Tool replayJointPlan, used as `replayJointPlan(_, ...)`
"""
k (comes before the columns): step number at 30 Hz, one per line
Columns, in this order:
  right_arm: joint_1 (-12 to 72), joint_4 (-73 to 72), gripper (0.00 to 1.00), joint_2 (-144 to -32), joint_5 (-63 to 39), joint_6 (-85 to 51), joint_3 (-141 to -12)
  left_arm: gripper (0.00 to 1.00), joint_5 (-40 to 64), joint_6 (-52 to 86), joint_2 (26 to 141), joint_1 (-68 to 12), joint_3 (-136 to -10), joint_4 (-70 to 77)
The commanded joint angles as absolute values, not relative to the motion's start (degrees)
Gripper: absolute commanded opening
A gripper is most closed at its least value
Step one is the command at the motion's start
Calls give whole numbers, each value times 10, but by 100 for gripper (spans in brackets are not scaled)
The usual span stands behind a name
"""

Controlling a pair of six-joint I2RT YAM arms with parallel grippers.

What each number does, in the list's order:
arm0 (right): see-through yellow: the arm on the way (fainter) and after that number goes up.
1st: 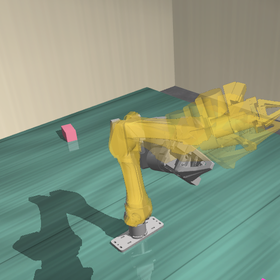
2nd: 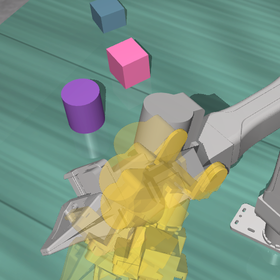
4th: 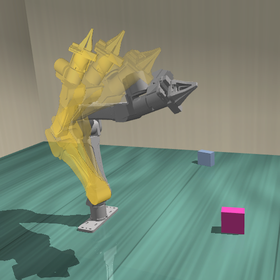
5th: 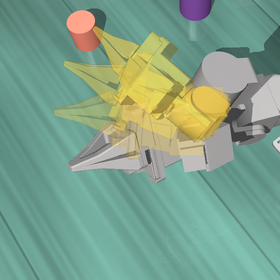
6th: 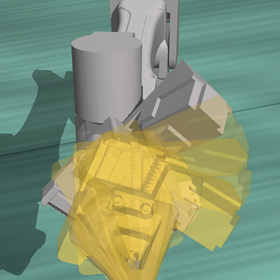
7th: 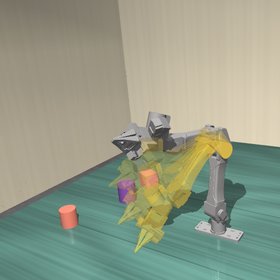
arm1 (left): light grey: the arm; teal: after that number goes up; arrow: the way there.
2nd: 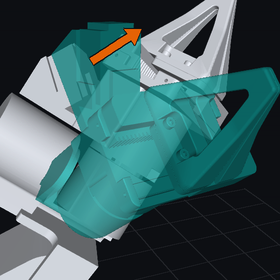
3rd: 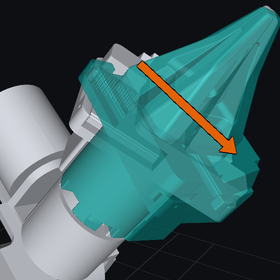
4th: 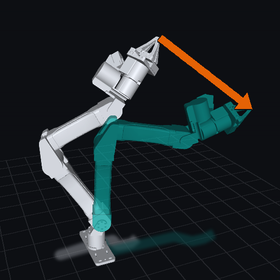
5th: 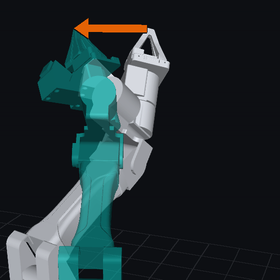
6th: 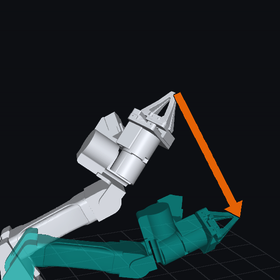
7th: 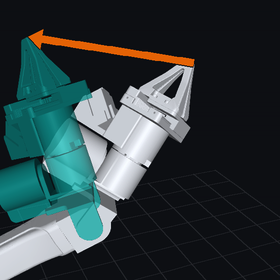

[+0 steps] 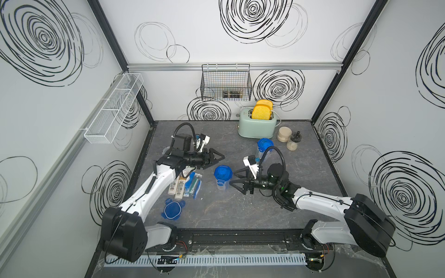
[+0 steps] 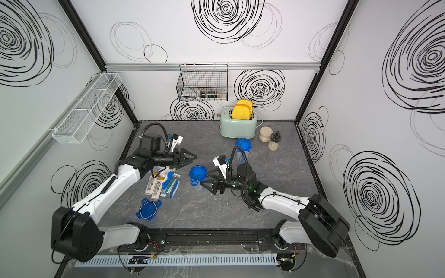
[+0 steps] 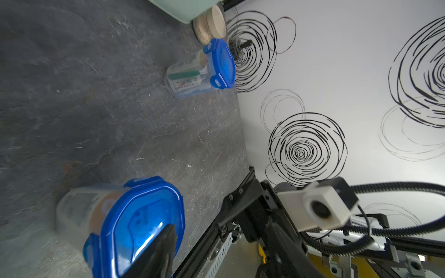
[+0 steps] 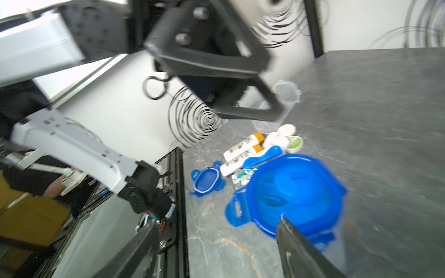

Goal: Take out toiletry kits
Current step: Unfasten the latch on the container, then adjust the container at the center of the board.

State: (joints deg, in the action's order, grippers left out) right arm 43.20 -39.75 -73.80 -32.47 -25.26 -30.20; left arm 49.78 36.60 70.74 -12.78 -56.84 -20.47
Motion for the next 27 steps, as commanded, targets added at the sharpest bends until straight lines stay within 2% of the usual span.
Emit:
replayJointPlan(1, 394, -300, 80, -749, -333, -227, -355, 65, 437, 303, 676, -119, -541, -292)
replayJointPlan(5, 368, -234, 82, -803, -360, -210, -419, 66, 469, 292, 650, -124, -474, -298)
replayJointPlan(11, 373, -222, 80, -878, -408, -220, -454, 66, 418, 283, 626, -143, -439, -305)
replayJointPlan(27, 452, -194, 77, -819, -363, -214, -416, 56, 410, 296, 707, -160, -475, -247)
